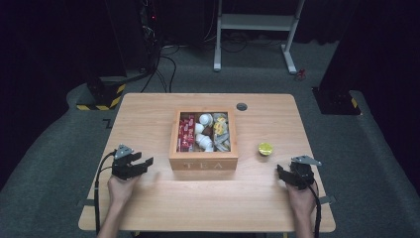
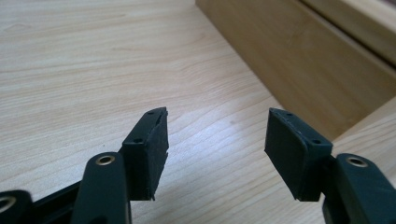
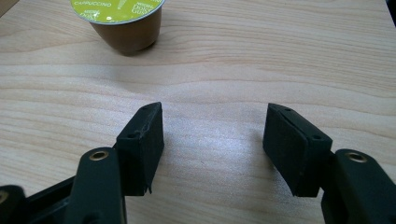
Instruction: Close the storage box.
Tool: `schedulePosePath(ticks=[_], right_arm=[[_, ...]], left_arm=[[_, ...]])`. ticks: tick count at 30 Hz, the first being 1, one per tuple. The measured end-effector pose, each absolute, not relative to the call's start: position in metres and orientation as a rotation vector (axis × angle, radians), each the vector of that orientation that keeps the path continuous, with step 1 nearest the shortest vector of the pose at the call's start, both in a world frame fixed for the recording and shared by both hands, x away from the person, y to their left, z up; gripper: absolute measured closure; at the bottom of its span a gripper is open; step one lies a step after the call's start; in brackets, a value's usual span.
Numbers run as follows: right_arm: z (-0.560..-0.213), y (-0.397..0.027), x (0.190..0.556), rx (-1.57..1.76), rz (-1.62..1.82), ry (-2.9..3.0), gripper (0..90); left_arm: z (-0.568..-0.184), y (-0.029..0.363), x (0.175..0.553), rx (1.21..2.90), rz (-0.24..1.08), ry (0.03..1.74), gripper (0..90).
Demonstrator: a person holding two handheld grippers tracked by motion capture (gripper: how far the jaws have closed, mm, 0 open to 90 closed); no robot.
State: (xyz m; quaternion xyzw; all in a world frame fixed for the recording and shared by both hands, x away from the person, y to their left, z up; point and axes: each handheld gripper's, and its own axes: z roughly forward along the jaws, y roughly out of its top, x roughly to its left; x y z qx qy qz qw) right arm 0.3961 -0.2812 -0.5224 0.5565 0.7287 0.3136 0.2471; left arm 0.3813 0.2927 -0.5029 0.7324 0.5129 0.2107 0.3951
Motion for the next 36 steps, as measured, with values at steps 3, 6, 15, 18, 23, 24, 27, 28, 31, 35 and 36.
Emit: schedulePosePath(ticks=[3, 6, 15, 18, 23, 24, 27, 28, 31, 35, 36], right_arm=[[-0.522, -0.281, 0.396, 1.517, 0.855, 1.987, 38.2], [-0.522, -0.281, 0.396, 1.517, 0.855, 1.987, 38.2], [-0.522, -0.281, 0.396, 1.517, 0.856, 1.987, 38.2], [-0.522, -0.281, 0.396, 1.517, 0.856, 1.988, 38.2], [-0.522, -0.281, 0.396, 1.516, 0.855, 1.987, 38.2], [-0.522, -0.281, 0.396, 1.517, 0.856, 1.987, 38.1], [-0.522, -0.281, 0.396, 1.517, 0.856, 1.988, 38.1], [-0.522, -0.281, 0.396, 1.517, 0.856, 1.987, 38.2], [-0.522, -0.281, 0.396, 1.517, 0.856, 1.987, 38.2], [-0.522, -0.281, 0.396, 1.517, 0.856, 1.988, 38.2], [-0.522, -0.281, 0.396, 1.517, 0.855, 1.988, 38.1]], left_arm=[[-0.509, 0.291, 0.384, 1.879, 0.535, 1.320, 39.4], [-0.515, 0.290, 0.383, 1.886, 0.543, 1.337, 39.6], [-0.524, 0.291, 0.384, 1.908, 0.559, 1.376, 38.5], [-0.527, 0.290, 0.384, 1.917, 0.588, 1.373, 37.7], [-0.528, 0.283, 0.382, 1.932, 0.632, 1.371, 36.8], [-0.528, 0.283, 0.382, 1.931, 0.628, 1.372, 36.2], [-0.528, 0.283, 0.382, 1.931, 0.625, 1.374, 35.0], [-0.528, 0.283, 0.382, 1.932, 0.627, 1.374, 34.8], [-0.528, 0.283, 0.382, 1.932, 0.625, 1.373, 34.0], [-0.529, 0.283, 0.382, 1.932, 0.624, 1.373, 33.6], [-0.528, 0.283, 0.382, 1.933, 0.622, 1.372, 33.5]])
